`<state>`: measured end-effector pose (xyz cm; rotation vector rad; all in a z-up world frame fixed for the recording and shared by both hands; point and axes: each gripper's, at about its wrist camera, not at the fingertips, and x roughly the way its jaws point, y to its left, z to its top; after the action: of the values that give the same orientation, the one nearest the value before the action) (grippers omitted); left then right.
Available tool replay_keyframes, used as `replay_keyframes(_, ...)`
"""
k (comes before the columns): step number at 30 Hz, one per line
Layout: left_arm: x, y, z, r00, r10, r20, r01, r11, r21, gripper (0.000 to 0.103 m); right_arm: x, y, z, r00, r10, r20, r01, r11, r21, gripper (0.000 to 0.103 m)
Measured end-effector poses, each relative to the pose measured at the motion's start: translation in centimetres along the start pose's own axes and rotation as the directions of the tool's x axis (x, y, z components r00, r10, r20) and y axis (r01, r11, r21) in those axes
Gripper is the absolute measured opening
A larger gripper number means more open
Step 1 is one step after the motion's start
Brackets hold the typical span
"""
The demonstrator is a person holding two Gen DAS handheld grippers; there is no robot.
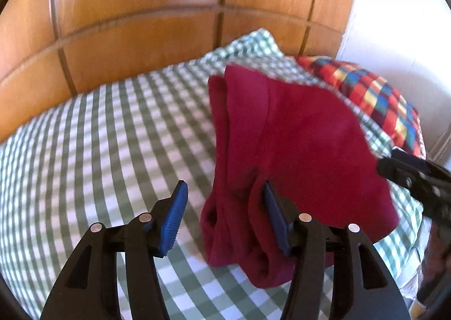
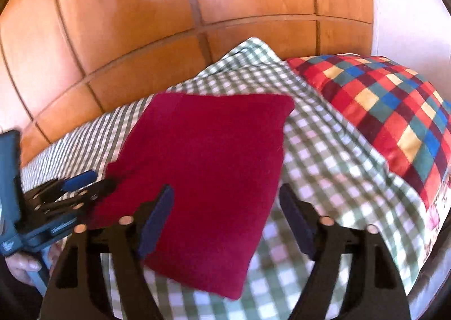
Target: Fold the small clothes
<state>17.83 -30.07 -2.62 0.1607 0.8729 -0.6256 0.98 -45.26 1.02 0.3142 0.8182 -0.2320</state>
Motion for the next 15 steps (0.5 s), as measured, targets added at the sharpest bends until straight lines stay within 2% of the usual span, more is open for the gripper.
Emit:
replay_keyframes(2,0.9,0.2,-0.1,1.0,0.019,-0.018,-0.019,1.0,-0.008,0.063,1.6,0.7,-0.9,0.998,-0.02,-0.056,0.019,1.0,-0.018,0.065)
replay_keyframes(3,1.5,0.3,0.0,0.999,0.025,-0.03,-0.025,1.0,-0.004,0.065,2.5,1.2,-1.3,0.995,-0.078,-0.065,0.074,0.996,-0.059,0.065)
replay_keyframes(4,1.8,0.3,0.0,0.999,0.021,-0.039,-0.021,1.0,-0.002,0.066,3.0,1.3,-1.4,0.993,-0.095,-0.063,0.09,0.993,-0.074,0.068)
replay_keyframes(8,0.5,0.7,0.3,0.999,0.018,-0.033,-0.019,0.999,-0.041,0.066,2.8,0.8,-1.0,0.993,-0.092,-0.079,0.089,0.995,-0.042,0.071)
replay_keyframes(11,-2.0,0.7,0.0,0.999,0.048,0.009,-0.047,0.998,-0.044,0.067,1.1,1.2,-0.9,0.995,-0.089,-0.046,0.088,0.996,-0.028,0.073)
replay_keyframes(12,-3.2,0.7,-0.1,0.997,0.064,0.031,-0.063,0.997,-0.048,0.071,0.3,1.5,-0.9,0.995,-0.093,-0.028,0.092,0.996,-0.019,0.074)
replay_keyframes(15,-6.0,0.8,-0.7,0.992,0.095,0.083,-0.089,0.994,-0.067,0.078,-1.6,2.5,-1.1,0.996,-0.085,0.02,0.085,0.996,0.016,0.085)
